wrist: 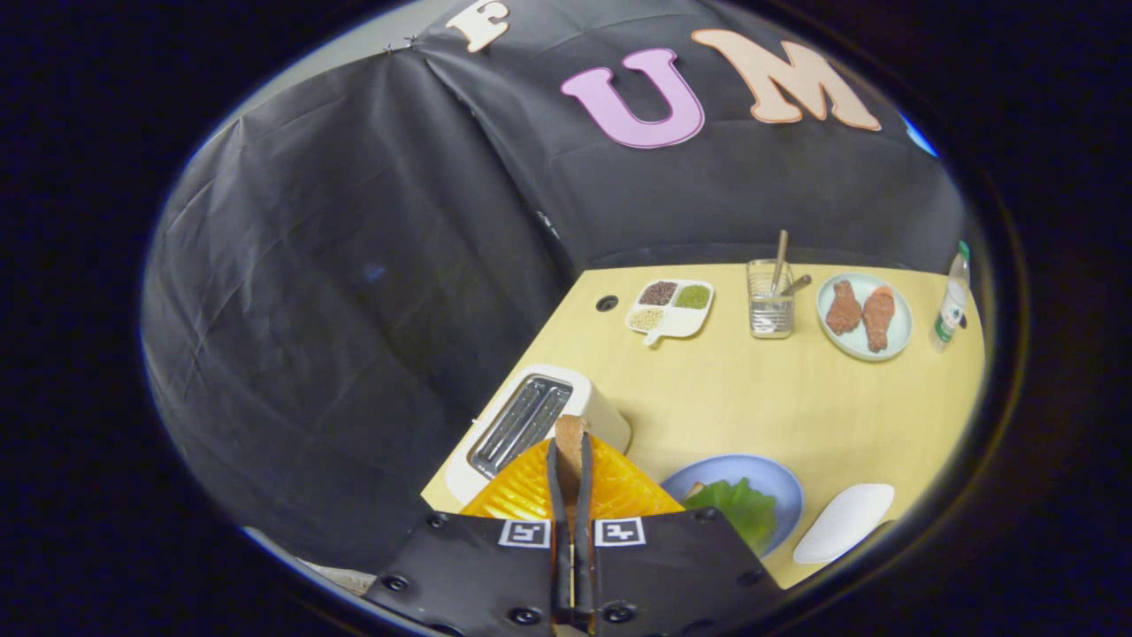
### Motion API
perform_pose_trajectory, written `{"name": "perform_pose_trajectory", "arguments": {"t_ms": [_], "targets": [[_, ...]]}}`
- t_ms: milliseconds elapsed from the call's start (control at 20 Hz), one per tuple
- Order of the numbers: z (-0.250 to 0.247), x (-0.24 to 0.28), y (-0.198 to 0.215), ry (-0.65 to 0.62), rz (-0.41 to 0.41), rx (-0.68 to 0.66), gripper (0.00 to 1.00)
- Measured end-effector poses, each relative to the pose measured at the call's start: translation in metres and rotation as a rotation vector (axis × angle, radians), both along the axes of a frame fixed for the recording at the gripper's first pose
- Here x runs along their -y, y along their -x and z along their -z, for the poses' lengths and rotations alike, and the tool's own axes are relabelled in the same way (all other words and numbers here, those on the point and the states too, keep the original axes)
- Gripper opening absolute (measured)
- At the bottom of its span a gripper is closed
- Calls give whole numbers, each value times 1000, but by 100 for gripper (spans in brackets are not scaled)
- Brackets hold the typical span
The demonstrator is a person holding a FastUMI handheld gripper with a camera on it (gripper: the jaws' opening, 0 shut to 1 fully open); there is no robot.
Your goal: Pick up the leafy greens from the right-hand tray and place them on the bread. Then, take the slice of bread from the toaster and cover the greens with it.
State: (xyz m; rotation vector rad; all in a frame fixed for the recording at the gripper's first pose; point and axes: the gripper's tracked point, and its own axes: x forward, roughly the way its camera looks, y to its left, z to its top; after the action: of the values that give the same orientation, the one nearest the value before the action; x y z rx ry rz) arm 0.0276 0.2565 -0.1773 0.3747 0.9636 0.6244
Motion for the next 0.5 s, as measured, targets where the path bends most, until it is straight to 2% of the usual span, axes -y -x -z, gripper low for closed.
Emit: {"name": "perform_pose_trajectory", "arguments": {"t_ms": [500], "targets": [[46, 50, 12, -2, 76, -104, 4]]}}
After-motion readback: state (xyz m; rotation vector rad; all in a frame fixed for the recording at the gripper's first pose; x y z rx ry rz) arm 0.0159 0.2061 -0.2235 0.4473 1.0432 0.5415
